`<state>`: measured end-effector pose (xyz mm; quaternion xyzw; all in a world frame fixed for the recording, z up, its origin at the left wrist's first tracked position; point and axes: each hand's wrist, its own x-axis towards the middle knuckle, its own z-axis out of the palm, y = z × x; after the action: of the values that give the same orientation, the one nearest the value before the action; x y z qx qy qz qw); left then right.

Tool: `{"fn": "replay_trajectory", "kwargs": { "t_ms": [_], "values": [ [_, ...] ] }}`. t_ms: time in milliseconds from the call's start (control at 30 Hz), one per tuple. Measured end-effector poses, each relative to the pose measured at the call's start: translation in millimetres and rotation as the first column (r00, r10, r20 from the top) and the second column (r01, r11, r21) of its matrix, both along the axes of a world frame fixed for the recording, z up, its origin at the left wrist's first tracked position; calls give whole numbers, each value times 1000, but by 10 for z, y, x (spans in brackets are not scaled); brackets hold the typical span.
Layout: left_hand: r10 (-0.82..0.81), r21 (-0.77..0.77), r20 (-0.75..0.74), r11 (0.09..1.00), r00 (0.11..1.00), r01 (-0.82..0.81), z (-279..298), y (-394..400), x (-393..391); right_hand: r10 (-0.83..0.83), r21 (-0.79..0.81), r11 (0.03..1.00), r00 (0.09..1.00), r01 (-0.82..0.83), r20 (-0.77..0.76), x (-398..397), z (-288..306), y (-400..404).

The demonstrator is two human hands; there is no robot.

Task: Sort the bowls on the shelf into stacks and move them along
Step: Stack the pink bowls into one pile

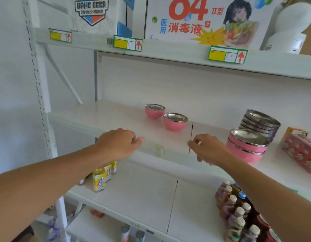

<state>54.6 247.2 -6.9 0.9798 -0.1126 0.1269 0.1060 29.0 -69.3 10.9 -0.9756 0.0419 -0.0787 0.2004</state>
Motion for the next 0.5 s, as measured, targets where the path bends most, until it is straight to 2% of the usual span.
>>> {"fn": "replay_trajectory", "kwargs": {
  "t_ms": [167, 333, 500],
  "values": [
    [2, -15, 0, 1000, 1000, -2, 148, -79, 353, 41, -38, 998, 999, -41, 15, 452, 113, 88],
    [7, 38, 8, 999, 1000, -8, 276, -272, 817, 72, -46, 996, 997, -70, 32, 957, 184, 15],
    [37, 104, 51, 994, 998, -42, 447, -446, 1381, -6, -56, 998, 998, 10, 63, 1482, 291, -146]
  ]
}}
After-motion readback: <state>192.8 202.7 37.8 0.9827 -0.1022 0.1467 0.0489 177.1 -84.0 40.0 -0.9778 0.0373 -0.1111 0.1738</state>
